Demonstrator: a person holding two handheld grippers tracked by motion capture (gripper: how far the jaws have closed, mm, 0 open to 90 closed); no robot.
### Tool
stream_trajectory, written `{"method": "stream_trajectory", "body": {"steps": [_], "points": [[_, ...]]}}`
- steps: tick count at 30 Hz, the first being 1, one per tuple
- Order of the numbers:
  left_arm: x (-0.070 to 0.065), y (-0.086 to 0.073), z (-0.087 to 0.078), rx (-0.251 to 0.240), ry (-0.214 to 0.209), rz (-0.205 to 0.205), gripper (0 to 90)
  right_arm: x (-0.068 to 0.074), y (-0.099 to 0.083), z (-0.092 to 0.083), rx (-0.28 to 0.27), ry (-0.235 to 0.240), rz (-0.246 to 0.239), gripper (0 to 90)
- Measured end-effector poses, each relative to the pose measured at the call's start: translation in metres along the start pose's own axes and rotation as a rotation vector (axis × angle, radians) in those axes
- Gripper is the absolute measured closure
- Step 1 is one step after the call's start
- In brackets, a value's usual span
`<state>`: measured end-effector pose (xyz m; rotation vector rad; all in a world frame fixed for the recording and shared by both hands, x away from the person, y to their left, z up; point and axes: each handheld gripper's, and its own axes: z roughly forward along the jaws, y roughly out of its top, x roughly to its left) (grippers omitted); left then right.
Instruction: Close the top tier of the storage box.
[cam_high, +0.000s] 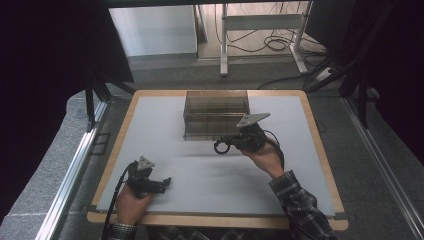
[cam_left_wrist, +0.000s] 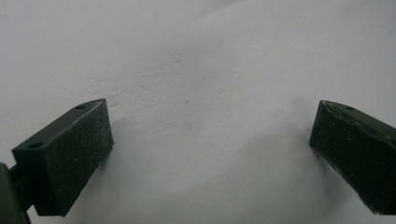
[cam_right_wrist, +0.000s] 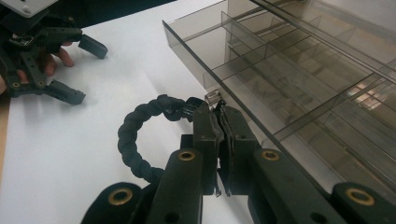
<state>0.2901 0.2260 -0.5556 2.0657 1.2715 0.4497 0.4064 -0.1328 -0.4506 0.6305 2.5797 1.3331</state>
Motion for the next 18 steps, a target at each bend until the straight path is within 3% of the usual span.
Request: {"method": "stream_trajectory", "body": {"steps": [18], "points": [[-0.0001,0.0000,0.0000,0.000,-0.001,0.000,0.0,-0.0082,0.0069,0.0049,0.003,-0.030,0.013,85.4]]}}
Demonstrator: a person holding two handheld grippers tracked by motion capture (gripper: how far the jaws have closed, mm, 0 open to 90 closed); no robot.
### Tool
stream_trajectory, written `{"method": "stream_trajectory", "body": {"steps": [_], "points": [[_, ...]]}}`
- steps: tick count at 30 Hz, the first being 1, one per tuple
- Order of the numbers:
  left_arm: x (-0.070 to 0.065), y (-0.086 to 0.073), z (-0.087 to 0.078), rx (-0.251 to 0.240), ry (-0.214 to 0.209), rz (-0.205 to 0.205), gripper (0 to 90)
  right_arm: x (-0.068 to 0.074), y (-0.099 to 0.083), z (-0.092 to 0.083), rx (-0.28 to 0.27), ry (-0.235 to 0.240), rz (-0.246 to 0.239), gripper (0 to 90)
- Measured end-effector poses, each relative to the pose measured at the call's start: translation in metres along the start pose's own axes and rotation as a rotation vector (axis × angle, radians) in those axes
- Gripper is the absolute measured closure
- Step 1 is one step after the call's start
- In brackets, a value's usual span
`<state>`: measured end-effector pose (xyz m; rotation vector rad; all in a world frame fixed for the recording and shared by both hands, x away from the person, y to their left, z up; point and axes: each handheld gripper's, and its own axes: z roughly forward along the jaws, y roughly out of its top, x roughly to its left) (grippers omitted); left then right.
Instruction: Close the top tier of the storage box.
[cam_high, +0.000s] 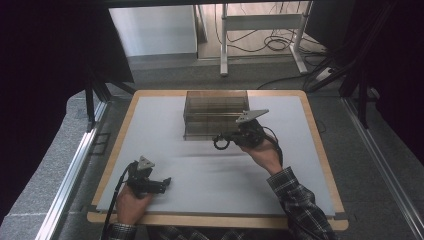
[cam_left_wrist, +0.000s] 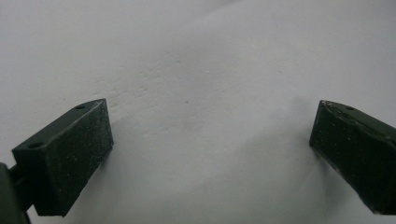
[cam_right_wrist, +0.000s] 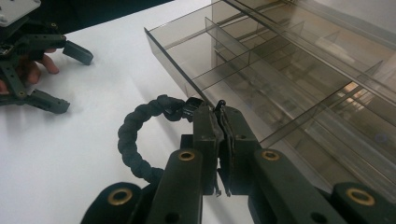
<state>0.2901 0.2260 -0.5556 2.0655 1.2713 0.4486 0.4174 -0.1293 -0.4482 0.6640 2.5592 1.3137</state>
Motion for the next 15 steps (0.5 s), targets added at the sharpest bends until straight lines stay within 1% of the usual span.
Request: {"method": "stream_trajectory", "body": {"steps": [11,15], "points": [[0.0000,0.0000,0.0000,0.000,0.000,0.000,0.0,-0.0053,0.0065,0.0037,-0.003,-0.021,-0.005,85.4],[0.0000,0.0000,0.0000,0.000,0.000,0.000,0.0,-0.0076,0.0080,0.0050,-0.001,-0.028,0.001,85.4]]}}
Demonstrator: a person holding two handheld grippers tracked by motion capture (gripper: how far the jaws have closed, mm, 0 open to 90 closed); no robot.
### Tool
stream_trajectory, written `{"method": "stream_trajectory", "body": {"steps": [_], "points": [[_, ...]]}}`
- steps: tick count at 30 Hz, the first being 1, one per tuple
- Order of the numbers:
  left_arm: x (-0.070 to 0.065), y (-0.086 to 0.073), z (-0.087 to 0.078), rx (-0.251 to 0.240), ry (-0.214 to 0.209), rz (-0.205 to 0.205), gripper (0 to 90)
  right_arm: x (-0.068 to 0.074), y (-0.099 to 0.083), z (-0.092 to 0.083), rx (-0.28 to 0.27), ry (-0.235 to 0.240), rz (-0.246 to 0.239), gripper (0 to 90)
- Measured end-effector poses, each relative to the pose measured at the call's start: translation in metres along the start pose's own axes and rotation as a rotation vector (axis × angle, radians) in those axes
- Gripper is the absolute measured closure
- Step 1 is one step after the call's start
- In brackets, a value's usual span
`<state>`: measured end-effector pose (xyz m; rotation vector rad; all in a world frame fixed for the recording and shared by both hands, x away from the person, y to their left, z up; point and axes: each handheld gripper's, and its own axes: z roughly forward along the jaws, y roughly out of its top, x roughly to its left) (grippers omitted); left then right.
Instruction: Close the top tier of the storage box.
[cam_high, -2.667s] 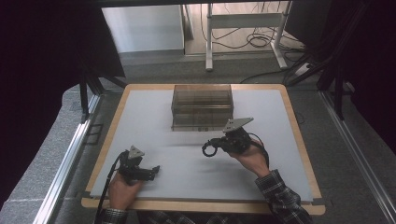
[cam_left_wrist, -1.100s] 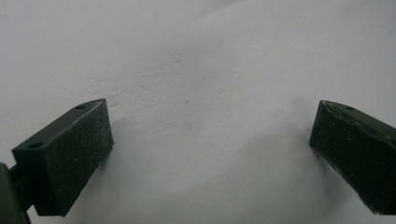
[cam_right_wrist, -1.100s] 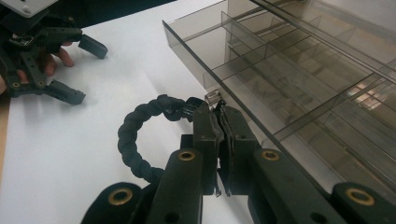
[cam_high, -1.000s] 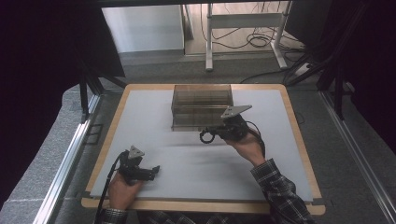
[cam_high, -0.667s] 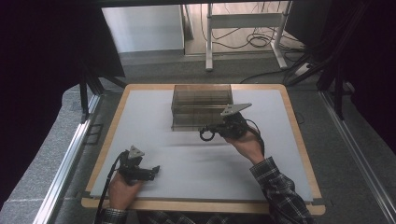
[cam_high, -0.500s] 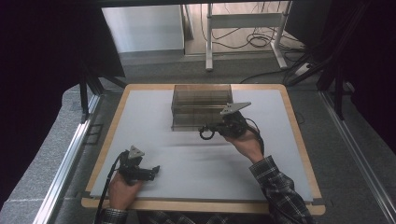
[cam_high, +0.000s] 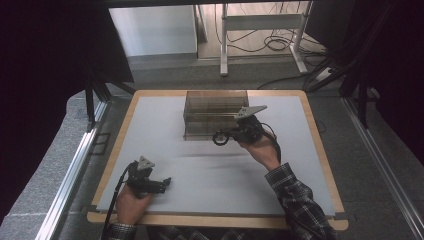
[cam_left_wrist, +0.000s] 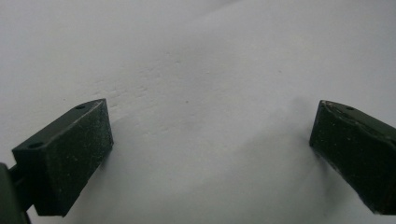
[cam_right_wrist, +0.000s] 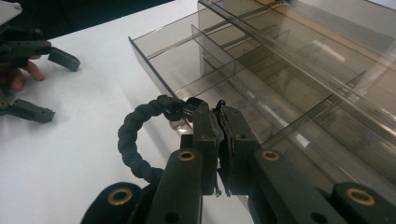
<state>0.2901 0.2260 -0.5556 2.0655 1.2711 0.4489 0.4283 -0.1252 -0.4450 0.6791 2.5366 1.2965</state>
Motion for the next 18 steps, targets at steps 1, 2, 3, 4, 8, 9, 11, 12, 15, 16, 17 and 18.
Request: {"method": "stream_trajectory", "body": {"steps": [1,2,3,4,8,9,11,12,15,16,17,18], "points": [[0.0000,0.0000,0.0000,0.000,0.000,0.000,0.0,-0.0007,0.0004,0.0004,-0.001,0.000,0.001,85.4],[0.0000,0.0000,0.0000,0.000,0.000,0.000,0.0,-0.0013,0.0007,0.0005,-0.002,0.000,0.005,85.4],[0.0000,0.0000,0.0000,0.000,0.000,0.000,0.0,-0.0019,0.0012,0.0007,-0.002,0.000,0.006,85.4],[0.0000,0.0000,0.0000,0.000,0.000,0.000,0.0,-0.0024,0.0016,0.0010,-0.002,-0.003,0.006,85.4],[0.0000,0.0000,0.0000,0.000,0.000,0.000,0.0,-0.0041,0.0033,0.0024,-0.002,-0.004,0.011,85.4],[0.0000,0.0000,0.0000,0.000,0.000,0.000,0.0,-0.0045,0.0037,0.0027,-0.001,-0.006,0.012,85.4],[0.0000,0.0000,0.0000,0.000,0.000,0.000,0.0,-0.0050,0.0045,0.0034,0.000,-0.008,0.015,85.4],[0.0000,0.0000,0.0000,0.000,0.000,0.000,0.0,-0.0053,0.0048,0.0036,-0.001,-0.009,0.016,85.5],[0.0000,0.0000,0.0000,0.000,0.000,0.000,0.0,-0.0060,0.0057,0.0039,-0.001,-0.012,0.015,85.5],[0.0000,0.0000,0.0000,0.000,0.000,0.000,0.0,-0.0061,0.0061,0.0038,-0.002,-0.013,0.017,85.5],[0.0000,0.0000,0.0000,0.000,0.000,0.000,0.0,-0.0064,0.0065,0.0039,-0.003,-0.014,0.017,85.5],[0.0000,0.0000,0.0000,0.000,0.000,0.000,0.0,-0.0067,0.0070,0.0041,-0.003,-0.015,0.016,85.4]]}}
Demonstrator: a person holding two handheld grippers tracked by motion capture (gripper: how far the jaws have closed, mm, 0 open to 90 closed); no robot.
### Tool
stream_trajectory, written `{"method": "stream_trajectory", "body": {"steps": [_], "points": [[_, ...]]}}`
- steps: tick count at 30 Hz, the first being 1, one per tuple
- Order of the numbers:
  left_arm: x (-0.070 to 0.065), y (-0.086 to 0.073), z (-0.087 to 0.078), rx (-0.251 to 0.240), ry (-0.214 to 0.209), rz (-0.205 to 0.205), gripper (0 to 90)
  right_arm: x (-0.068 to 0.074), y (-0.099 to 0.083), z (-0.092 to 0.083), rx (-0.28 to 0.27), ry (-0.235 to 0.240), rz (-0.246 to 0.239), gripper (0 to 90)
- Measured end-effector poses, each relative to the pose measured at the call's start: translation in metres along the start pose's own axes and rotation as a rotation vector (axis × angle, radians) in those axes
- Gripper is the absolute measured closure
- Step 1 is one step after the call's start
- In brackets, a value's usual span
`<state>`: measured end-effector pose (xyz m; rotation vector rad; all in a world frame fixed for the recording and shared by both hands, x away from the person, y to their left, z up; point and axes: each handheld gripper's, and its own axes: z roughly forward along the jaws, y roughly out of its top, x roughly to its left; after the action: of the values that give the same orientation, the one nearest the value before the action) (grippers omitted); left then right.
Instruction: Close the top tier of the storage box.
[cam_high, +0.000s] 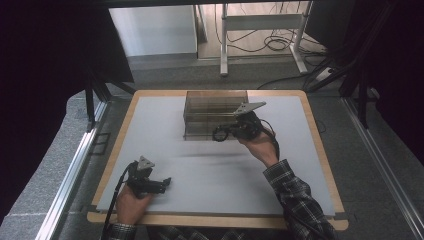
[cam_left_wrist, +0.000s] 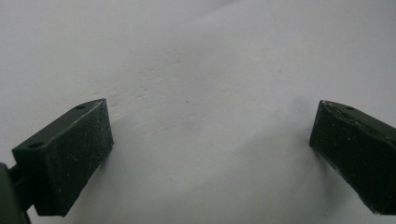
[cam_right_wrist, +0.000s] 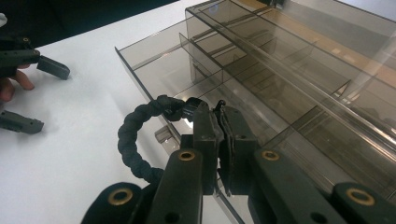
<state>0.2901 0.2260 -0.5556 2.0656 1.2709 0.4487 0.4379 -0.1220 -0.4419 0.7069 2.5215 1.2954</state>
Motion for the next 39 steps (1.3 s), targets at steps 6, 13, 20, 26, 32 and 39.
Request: {"method": "stream_trajectory", "body": {"steps": [6,13,20,26,32,39], "points": [[0.000,0.000,0.000,0.000,0.000,0.000,0.0,-0.002,0.002,0.002,0.001,-0.008,0.005,85.5],[0.000,0.000,0.000,0.000,0.000,0.000,0.0,-0.004,0.004,0.003,-0.003,-0.016,0.006,85.4],[0.000,0.000,0.000,0.000,0.000,0.000,0.0,-0.006,0.007,0.004,-0.005,-0.029,0.009,85.4],[0.000,0.000,0.000,0.000,0.000,0.000,0.0,-0.009,0.009,0.006,-0.008,-0.043,0.012,85.4],[0.000,0.000,0.000,0.000,0.000,0.000,0.0,-0.012,0.012,0.009,-0.011,-0.057,0.017,85.4],[0.000,0.000,0.000,0.000,0.000,0.000,0.0,-0.016,0.015,0.012,-0.018,-0.086,0.023,85.4]]}}
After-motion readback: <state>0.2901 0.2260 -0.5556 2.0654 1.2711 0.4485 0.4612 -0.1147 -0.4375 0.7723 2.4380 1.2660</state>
